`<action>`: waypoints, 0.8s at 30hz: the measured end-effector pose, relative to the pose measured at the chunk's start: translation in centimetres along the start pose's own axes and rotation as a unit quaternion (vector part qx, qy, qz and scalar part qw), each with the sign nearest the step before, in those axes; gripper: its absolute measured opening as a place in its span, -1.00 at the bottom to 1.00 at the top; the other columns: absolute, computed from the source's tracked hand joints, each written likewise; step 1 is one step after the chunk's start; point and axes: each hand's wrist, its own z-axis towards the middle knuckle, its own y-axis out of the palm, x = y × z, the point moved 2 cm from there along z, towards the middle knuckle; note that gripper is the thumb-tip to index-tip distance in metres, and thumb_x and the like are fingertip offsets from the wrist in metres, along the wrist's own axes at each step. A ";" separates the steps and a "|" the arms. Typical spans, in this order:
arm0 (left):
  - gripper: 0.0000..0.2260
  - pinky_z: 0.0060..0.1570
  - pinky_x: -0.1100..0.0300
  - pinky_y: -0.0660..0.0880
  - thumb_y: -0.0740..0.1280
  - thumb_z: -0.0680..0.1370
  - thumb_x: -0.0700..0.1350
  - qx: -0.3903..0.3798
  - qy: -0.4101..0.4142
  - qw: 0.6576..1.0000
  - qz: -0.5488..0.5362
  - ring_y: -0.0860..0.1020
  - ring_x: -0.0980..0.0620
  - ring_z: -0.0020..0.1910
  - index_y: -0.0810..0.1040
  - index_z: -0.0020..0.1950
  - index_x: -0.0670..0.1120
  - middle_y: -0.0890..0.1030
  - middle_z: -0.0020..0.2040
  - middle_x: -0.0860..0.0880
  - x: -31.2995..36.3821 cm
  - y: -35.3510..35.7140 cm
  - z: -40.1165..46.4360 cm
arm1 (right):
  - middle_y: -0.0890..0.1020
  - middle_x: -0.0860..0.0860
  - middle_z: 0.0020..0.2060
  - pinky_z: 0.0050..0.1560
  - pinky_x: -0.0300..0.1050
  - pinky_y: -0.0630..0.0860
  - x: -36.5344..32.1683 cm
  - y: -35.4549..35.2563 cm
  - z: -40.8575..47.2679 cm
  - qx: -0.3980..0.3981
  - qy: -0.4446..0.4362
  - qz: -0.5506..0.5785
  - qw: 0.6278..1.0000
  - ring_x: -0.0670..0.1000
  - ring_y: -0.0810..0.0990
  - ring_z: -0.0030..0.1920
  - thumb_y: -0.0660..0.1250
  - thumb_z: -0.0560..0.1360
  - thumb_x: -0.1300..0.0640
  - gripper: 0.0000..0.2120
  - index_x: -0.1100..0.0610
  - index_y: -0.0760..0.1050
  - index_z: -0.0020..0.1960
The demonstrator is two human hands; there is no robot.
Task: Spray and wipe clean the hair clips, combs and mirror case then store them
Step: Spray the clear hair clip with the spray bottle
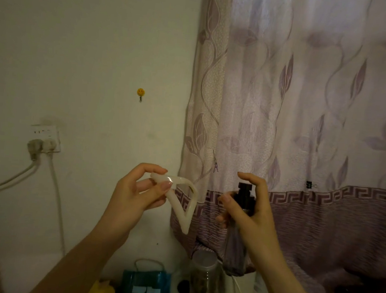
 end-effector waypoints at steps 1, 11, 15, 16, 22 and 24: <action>-0.73 -0.19 0.29 0.58 0.40 0.36 -0.03 -0.005 0.004 1.000 0.002 0.68 0.00 -0.09 0.54 0.03 -0.07 0.71 -0.10 -0.07 0.2 -0.1 0.1 | 0.60 0.01 -0.21 -0.29 -0.04 0.62 -0.1 -0.1 0.3 -0.007 -0.005 -0.002 1.000 0.08 0.61 -0.39 0.41 0.37 0.09 -0.65 -0.13 0.43 0.11; -0.69 -0.14 0.24 0.60 0.41 0.33 0.04 -0.038 0.012 0.999 0.021 0.68 -0.03 -0.06 0.55 0.02 -0.03 0.71 -0.07 -0.07 0.9 -0.2 0.7 | 0.55 -0.03 -0.32 -0.43 -0.04 0.52 -0.4 0.1 1.0 -0.036 -0.051 -0.025 0.998 0.04 0.49 -0.48 0.37 0.40 0.05 -0.74 -0.04 0.40 0.04; -0.69 -0.16 0.26 0.59 0.41 0.33 0.06 -0.039 0.013 0.999 0.016 0.68 -0.02 -0.06 0.56 0.02 -0.01 0.71 -0.06 -0.07 0.9 0.0 0.7 | 0.53 -0.03 -0.34 -0.44 -0.04 0.50 -0.4 0.3 1.0 -0.045 -0.060 -0.028 0.997 0.05 0.48 -0.48 0.37 0.41 0.05 -0.77 -0.04 0.38 0.01; -0.69 -0.17 0.27 0.59 0.41 0.33 0.06 -0.037 0.013 0.999 0.015 0.68 -0.02 -0.06 0.56 0.02 -0.01 0.71 -0.06 -0.06 0.9 0.0 0.7 | 0.53 -0.03 -0.34 -0.44 -0.03 0.50 -0.4 0.4 1.0 -0.045 -0.061 -0.028 0.997 0.05 0.47 -0.48 0.37 0.41 0.04 -0.77 -0.04 0.38 0.01; -0.75 -0.17 0.27 0.59 0.41 0.35 0.02 -0.037 0.009 0.999 0.008 0.68 -0.02 -0.05 0.57 0.00 0.02 0.71 -0.06 -0.07 0.7 0.2 0.8 | 0.52 -0.02 -0.33 -0.44 0.00 0.48 -0.4 0.3 0.9 -0.031 -0.057 -0.028 0.998 0.06 0.48 -0.48 0.36 0.42 0.07 -0.76 0.07 0.34 -0.01; -0.72 -0.17 0.26 0.59 0.41 0.34 0.03 -0.035 0.009 0.999 0.006 0.68 -0.02 -0.05 0.56 0.02 0.01 0.71 -0.05 -0.07 0.7 0.2 0.8 | 0.53 -0.02 -0.33 -0.43 0.02 0.49 -0.3 0.1 0.9 -0.024 -0.052 -0.027 0.998 0.07 0.49 -0.48 0.36 0.42 0.06 -0.77 0.02 0.37 0.00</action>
